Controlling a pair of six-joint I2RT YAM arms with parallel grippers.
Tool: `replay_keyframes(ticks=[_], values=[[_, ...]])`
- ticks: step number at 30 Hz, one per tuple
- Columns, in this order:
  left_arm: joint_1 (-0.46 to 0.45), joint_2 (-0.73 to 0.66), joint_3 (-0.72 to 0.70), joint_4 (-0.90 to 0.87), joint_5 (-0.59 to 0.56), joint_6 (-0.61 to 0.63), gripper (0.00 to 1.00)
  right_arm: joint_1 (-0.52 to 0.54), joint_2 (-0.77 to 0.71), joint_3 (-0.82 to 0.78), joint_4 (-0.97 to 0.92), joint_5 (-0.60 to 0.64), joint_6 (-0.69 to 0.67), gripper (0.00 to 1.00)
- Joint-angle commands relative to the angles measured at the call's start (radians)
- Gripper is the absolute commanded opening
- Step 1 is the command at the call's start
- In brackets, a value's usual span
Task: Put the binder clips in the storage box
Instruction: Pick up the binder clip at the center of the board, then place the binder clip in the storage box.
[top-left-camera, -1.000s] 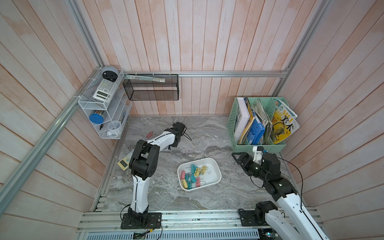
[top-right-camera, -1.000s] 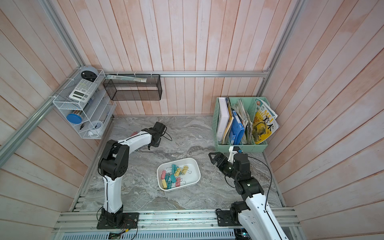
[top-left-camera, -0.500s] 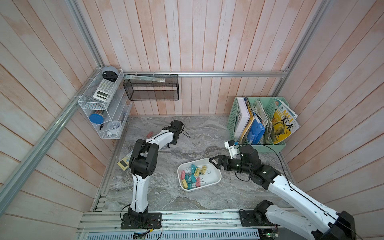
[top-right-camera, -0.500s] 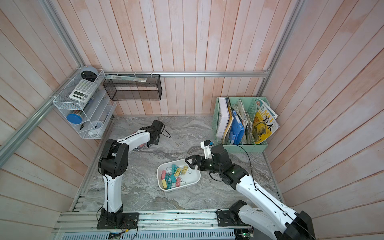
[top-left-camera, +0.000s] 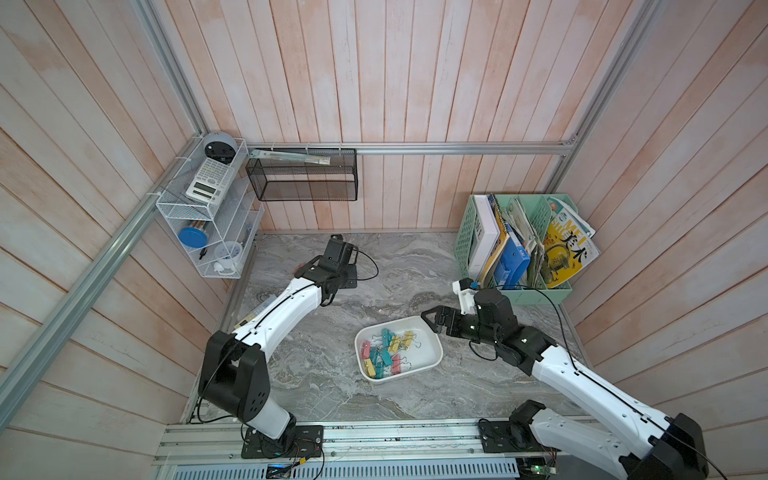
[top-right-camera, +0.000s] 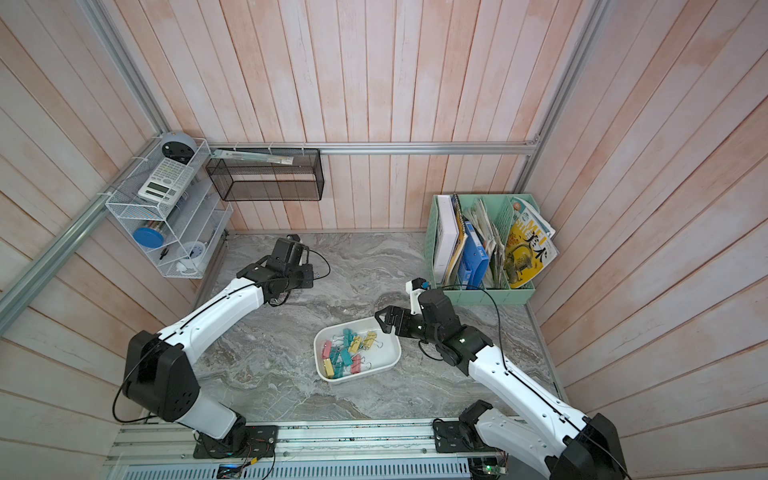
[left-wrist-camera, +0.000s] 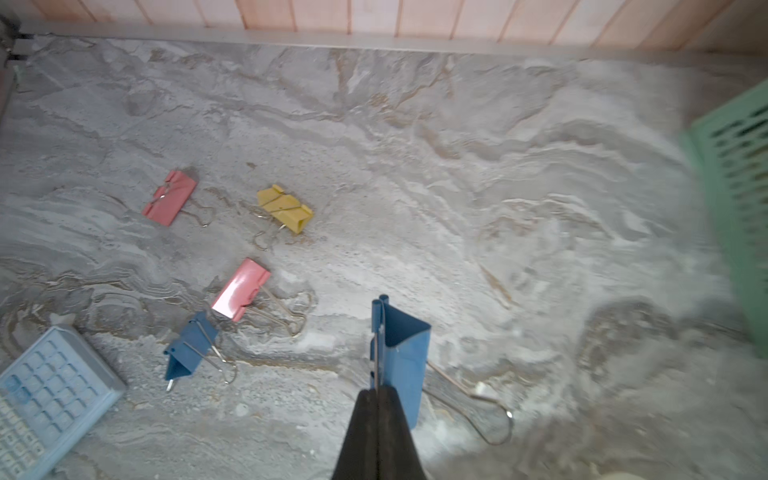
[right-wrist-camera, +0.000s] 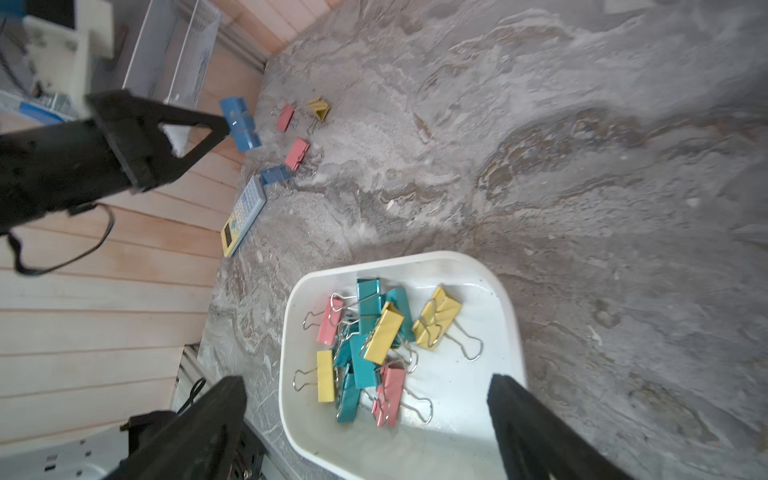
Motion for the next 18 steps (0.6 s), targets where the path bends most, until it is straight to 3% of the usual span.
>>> replay_keyframes(ticks=[1, 5, 8, 13, 18], values=[[-0.09, -0.07, -0.026, -0.003, 0.102, -0.074, 0.0, -0.087, -0.038, -0.046, 0.011, -0.004, 0.067, 0.98], [-0.233, -0.117, -0.027, -0.003, 0.161, -0.127, 0.0, -0.233, -0.072, -0.131, 0.079, -0.106, 0.152, 0.98], [-0.367, -0.088, -0.018, -0.004, 0.128, -0.156, 0.0, -0.293, -0.09, -0.15, 0.064, -0.121, 0.168, 0.98], [-0.552, 0.053, 0.04, -0.079, 0.074, -0.162, 0.0, -0.303, -0.102, -0.142, 0.049, -0.117, 0.169, 0.98], [-0.613, 0.194, 0.053, -0.101, 0.095, -0.147, 0.0, -0.303, -0.1, -0.141, 0.047, -0.116, 0.174, 0.98]])
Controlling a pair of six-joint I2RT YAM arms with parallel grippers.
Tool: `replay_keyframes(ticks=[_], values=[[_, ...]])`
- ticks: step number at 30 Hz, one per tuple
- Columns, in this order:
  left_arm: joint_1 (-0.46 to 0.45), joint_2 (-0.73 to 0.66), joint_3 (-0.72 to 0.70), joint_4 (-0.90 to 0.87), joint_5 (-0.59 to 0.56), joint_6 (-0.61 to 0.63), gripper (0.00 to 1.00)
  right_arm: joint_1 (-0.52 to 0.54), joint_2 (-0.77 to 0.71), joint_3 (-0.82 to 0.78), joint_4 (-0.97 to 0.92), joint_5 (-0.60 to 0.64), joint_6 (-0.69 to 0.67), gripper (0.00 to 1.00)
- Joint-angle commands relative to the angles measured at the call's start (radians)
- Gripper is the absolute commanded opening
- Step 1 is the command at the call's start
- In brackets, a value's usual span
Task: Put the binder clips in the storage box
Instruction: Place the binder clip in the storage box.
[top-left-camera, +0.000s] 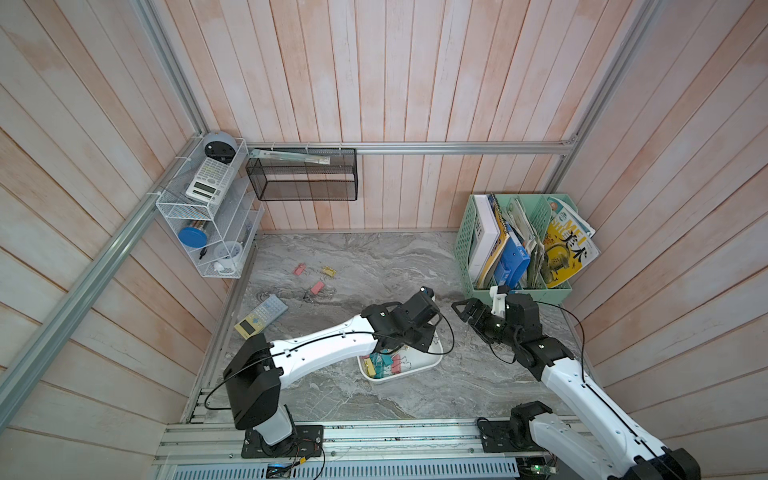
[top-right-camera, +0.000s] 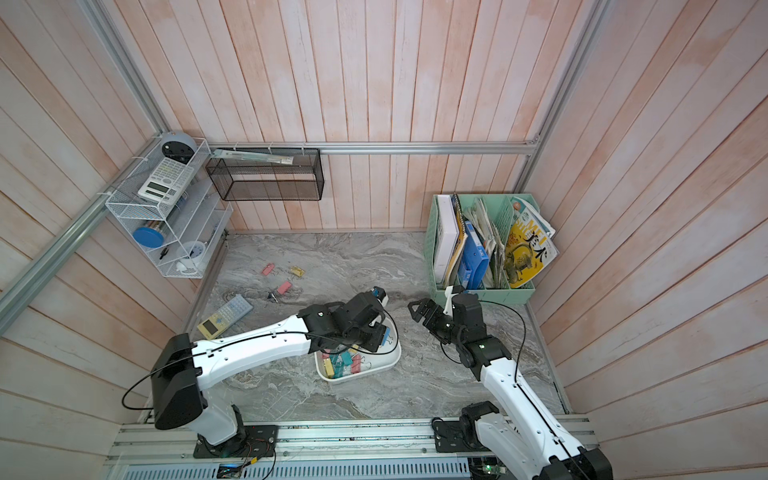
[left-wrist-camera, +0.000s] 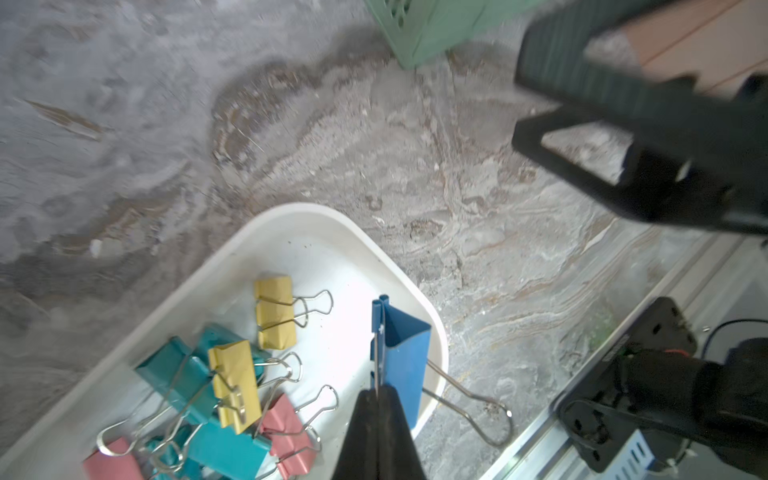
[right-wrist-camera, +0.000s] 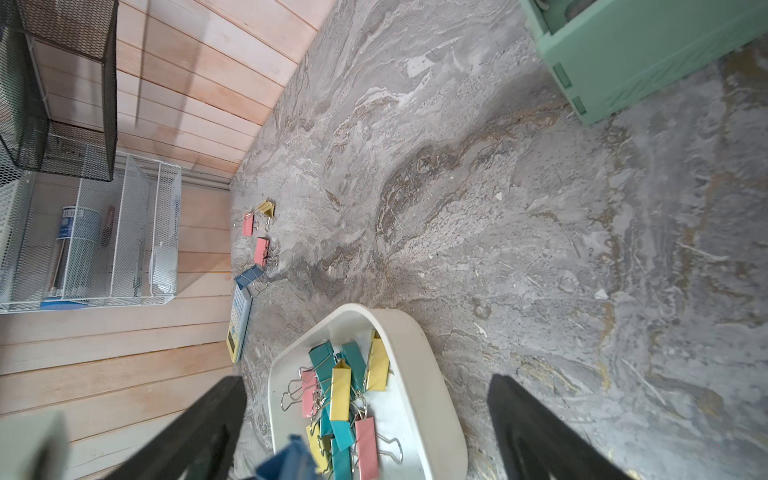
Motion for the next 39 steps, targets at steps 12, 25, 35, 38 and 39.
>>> replay_keyframes(ticks=[12, 25, 35, 38, 39], values=[[-0.024, 0.213, 0.034, -0.106, -0.289, -0.015, 0.01, -0.004, -0.034, 0.012, -0.024, -0.005, 0.01, 0.98], [-0.039, 0.15, 0.041, -0.046, -0.24, -0.008, 0.25, -0.004, -0.04, 0.018, -0.03, -0.01, 0.013, 0.98], [0.225, -0.08, 0.032, 0.0, -0.263, 0.081, 0.25, 0.116, -0.068, 0.082, -0.047, 0.029, -0.058, 0.97], [0.393, -0.131, 0.0, 0.018, -0.253, 0.103, 0.25, 0.24, -0.044, 0.121, -0.059, 0.098, -0.115, 0.98], [0.457, -0.141, -0.013, 0.024, -0.243, 0.106, 0.25, 0.275, -0.025, 0.138, -0.063, 0.119, -0.13, 0.98]])
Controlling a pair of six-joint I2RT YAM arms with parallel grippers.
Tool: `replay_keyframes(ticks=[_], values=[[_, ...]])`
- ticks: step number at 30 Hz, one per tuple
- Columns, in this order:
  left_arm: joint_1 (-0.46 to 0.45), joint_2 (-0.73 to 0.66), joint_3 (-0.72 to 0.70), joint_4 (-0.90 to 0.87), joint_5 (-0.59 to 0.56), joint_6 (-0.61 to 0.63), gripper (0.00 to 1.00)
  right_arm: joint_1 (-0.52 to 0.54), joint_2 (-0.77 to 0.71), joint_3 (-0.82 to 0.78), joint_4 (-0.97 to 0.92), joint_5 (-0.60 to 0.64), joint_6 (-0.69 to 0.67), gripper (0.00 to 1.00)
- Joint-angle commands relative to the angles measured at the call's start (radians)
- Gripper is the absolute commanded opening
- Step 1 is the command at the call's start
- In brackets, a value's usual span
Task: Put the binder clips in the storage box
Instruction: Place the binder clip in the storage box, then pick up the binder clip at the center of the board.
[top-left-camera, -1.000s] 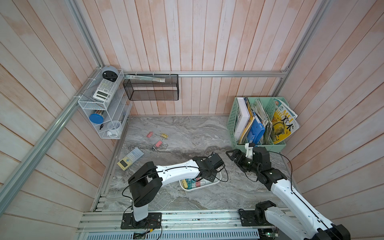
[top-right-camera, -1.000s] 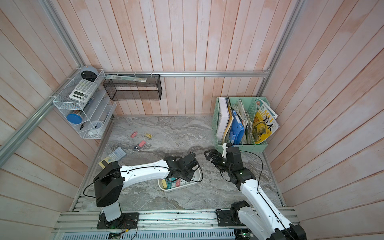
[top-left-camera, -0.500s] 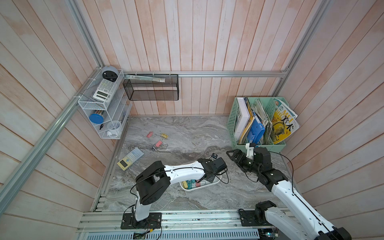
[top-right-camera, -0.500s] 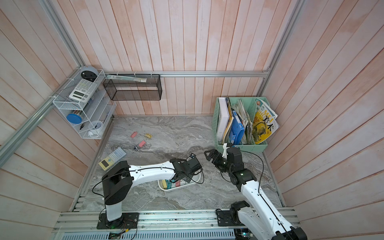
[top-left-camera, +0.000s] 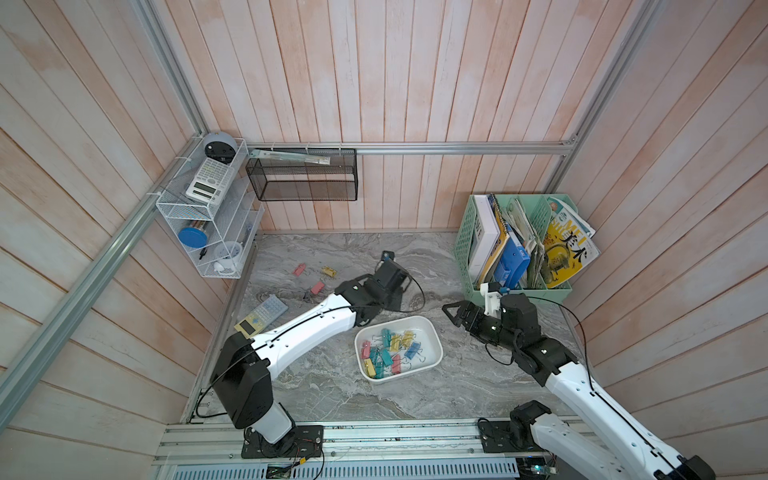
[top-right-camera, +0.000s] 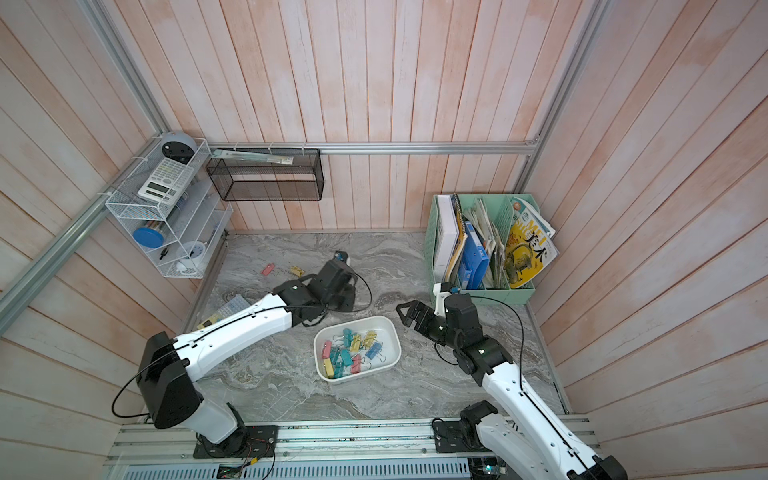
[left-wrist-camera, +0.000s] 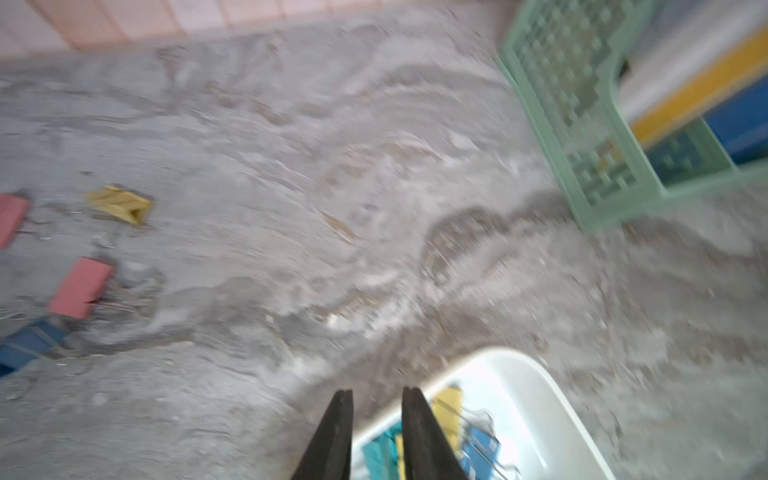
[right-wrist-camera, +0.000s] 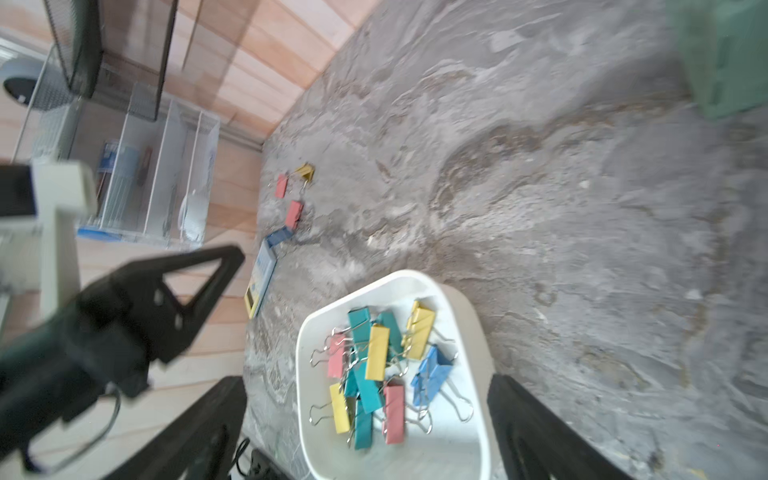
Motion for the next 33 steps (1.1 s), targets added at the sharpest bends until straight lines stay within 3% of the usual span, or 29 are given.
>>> replay_keyframes(ticks=[1, 6, 11, 16, 23, 25, 30, 33], values=[[0.159, -0.036, -0.053, 0.011, 0.008, 0.035, 0.25, 0.092, 0.037, 0.064, -0.018, 0.081, -0.083, 0.98], [0.388, -0.034, -0.102, 0.013, -0.05, 0.049, 0.3, 0.121, 0.123, 0.068, 0.023, 0.059, -0.057, 0.98], [0.554, 0.104, -0.074, -0.039, -0.021, 0.083, 0.42, 0.125, 0.147, 0.069, 0.048, 0.051, -0.049, 0.98], [0.612, 0.278, 0.013, -0.106, 0.038, 0.122, 0.49, 0.125, 0.141, 0.073, 0.034, 0.059, -0.057, 0.98], [0.635, 0.382, 0.064, -0.091, 0.069, 0.131, 0.51, 0.125, 0.119, 0.066, 0.016, 0.073, -0.061, 0.98], [0.637, 0.399, 0.075, -0.092, 0.074, 0.132, 0.48, 0.125, 0.118, 0.068, 0.007, 0.075, -0.065, 0.97], [0.641, 0.41, 0.076, -0.092, 0.096, 0.124, 0.23, 0.125, 0.12, 0.076, 0.005, 0.078, -0.064, 0.98], [0.641, 0.389, 0.063, -0.086, 0.128, 0.116, 0.13, 0.125, 0.125, 0.079, 0.012, 0.077, -0.059, 0.98]])
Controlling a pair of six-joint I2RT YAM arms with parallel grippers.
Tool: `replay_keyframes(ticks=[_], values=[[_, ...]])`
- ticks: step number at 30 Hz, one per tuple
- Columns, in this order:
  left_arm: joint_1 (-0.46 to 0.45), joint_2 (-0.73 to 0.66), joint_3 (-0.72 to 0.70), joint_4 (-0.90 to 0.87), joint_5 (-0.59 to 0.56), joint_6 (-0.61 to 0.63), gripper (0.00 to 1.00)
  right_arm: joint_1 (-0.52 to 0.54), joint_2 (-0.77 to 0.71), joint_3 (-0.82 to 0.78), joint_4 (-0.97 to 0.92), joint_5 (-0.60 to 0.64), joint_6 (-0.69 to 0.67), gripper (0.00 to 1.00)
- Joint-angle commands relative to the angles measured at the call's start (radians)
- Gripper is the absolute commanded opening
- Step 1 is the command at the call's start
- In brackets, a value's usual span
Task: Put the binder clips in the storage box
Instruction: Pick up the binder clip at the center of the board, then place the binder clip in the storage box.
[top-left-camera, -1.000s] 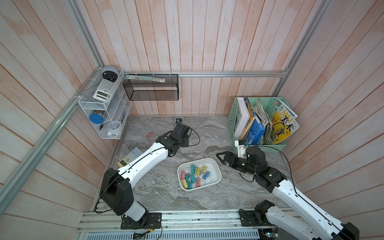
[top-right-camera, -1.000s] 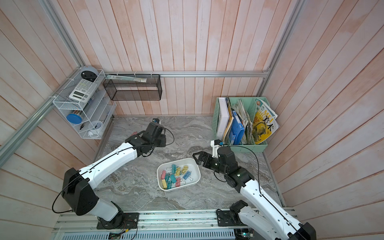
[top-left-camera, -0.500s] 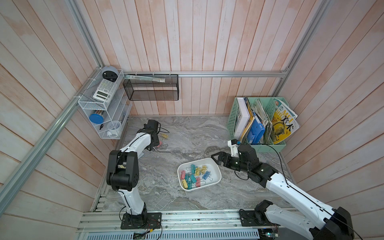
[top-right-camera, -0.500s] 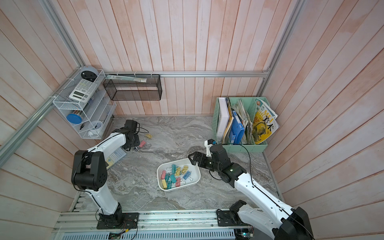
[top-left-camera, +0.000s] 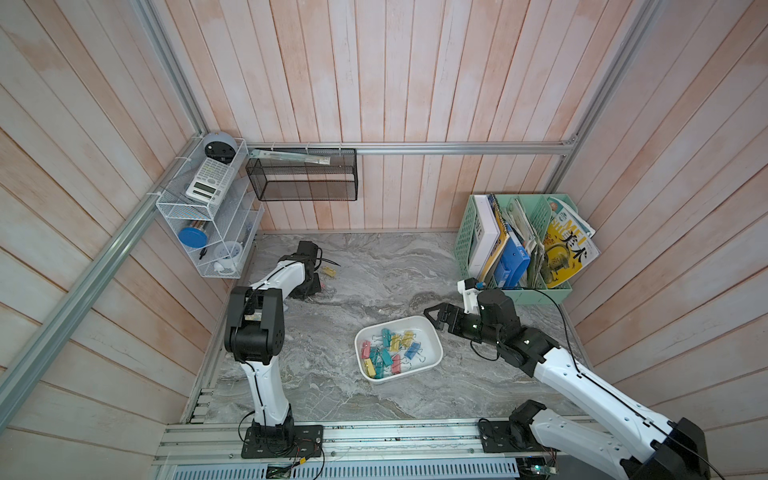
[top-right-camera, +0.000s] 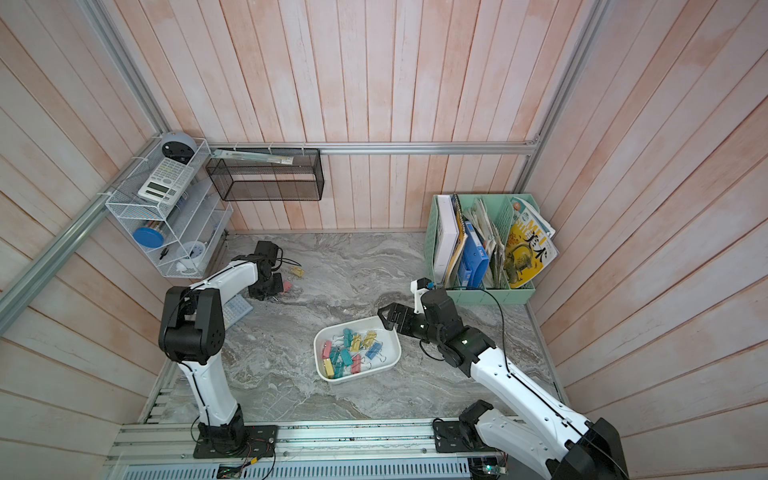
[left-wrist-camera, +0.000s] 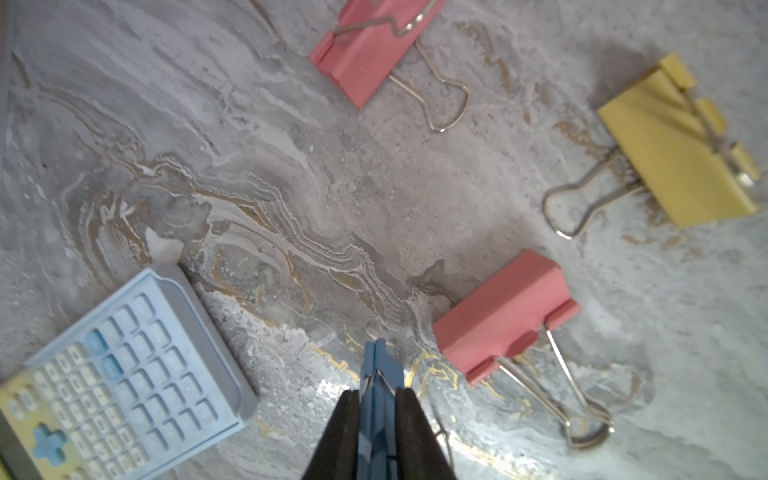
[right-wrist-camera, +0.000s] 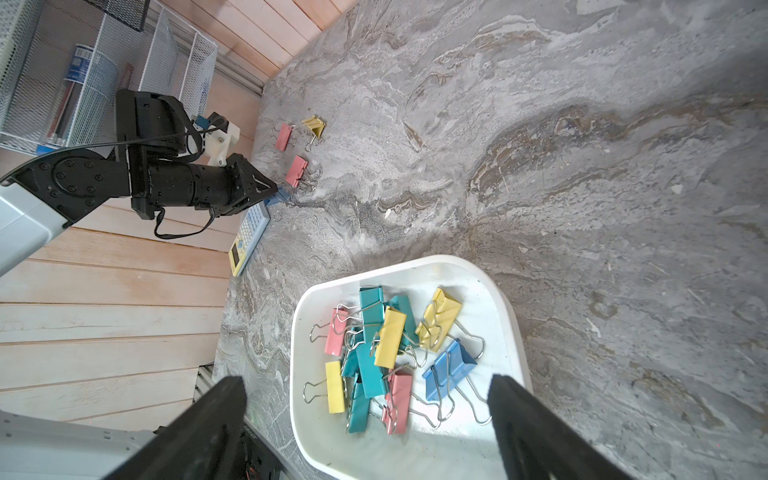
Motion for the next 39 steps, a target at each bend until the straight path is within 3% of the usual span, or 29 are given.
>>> replay_keyframes(ticks=[1, 5, 10, 12, 15, 20, 26, 33, 37, 39], values=[[0.006, -0.016, -0.003, 0.005, 0.06, -0.007, 0.12, 0.006, 0.0, 0.018, 0.004, 0.014, -0.008, 0.98], [0.007, -0.109, -0.046, 0.031, 0.172, -0.041, 0.07, 0.008, 0.008, 0.023, 0.006, 0.005, -0.003, 0.98], [-0.002, -0.319, -0.159, 0.197, 0.462, -0.141, 0.05, 0.008, 0.012, 0.014, 0.049, -0.014, 0.021, 0.98], [-0.03, -0.405, -0.194, 0.282, 0.559, -0.189, 0.04, 0.009, 0.019, 0.011, 0.079, -0.023, 0.029, 0.97], [-0.112, -0.514, -0.233, 0.406, 0.613, -0.247, 0.01, 0.012, 0.042, 0.016, 0.105, -0.041, 0.037, 0.98], [-0.284, -0.641, -0.36, 0.752, 0.602, -0.4, 0.0, 0.016, 0.086, 0.004, 0.247, -0.1, 0.102, 0.98], [-0.489, -0.659, -0.514, 1.089, 0.445, -0.456, 0.0, 0.016, 0.107, -0.033, 0.491, -0.143, 0.212, 0.98], [-0.563, -0.548, -0.605, 1.458, 0.459, -0.618, 0.0, 0.015, 0.093, -0.091, 0.714, -0.108, 0.293, 0.97], [-0.595, -0.509, -0.596, 1.523, 0.475, -0.64, 0.0, 0.013, 0.117, -0.093, 0.788, -0.112, 0.335, 0.97], [-0.604, -0.501, -0.598, 1.541, 0.476, -0.648, 0.0, 0.007, 0.124, -0.1, 0.825, -0.106, 0.351, 0.82]])
